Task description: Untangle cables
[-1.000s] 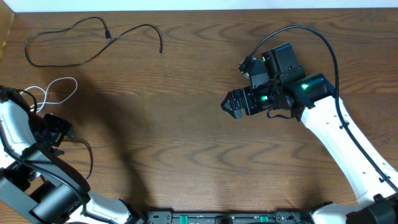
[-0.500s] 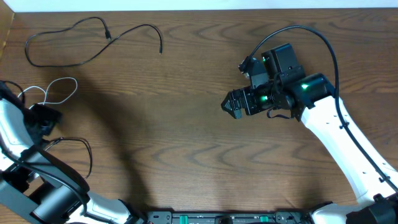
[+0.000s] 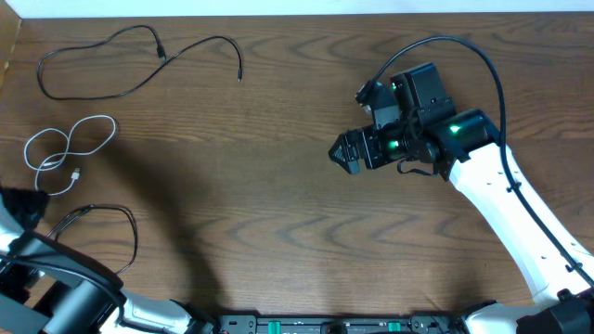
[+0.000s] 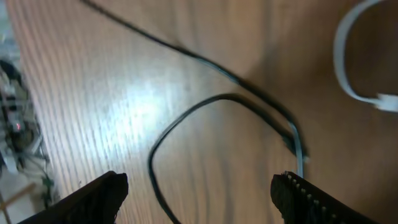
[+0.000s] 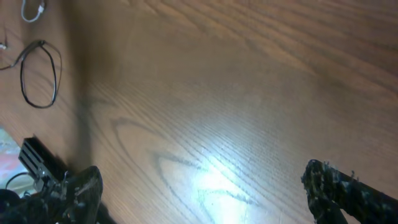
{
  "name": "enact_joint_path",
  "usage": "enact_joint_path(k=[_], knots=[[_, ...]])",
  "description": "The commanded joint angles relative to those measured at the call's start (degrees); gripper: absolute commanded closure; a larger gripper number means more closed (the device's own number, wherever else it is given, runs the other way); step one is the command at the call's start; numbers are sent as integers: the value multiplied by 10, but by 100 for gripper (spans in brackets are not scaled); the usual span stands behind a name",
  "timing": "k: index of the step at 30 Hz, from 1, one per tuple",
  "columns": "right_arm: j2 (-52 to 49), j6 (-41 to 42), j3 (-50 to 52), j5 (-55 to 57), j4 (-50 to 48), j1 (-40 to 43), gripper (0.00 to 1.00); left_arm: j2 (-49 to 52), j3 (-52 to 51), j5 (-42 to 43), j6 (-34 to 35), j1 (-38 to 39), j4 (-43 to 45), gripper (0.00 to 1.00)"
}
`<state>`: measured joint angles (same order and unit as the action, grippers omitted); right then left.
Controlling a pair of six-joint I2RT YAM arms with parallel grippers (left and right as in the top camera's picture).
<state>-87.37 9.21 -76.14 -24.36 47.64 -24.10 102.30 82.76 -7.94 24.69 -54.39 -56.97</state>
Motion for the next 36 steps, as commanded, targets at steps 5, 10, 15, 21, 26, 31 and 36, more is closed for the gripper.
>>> enact_joint_path(k=[5,10,15,21,26,31,36], knots=[[3,4,1,0,-4,-17,1,22,-65,10,23,-10,27,20],[3,4,1,0,-5,-33,1,23,-114,11,52,-25,68,20],[3,4,1,1,-11,-45,1,23,-136,11,52,-52,86,20],[3,4,1,1,-23,-53,1,23,-158,11,59,-83,107,20],[3,4,1,1,-26,-53,1,23,-196,11,91,-97,138,20],[3,4,1,1,-26,-53,1,23,-244,61,80,-97,215,22],[3,4,1,1,-31,-53,1,23,-269,133,34,-97,269,23]])
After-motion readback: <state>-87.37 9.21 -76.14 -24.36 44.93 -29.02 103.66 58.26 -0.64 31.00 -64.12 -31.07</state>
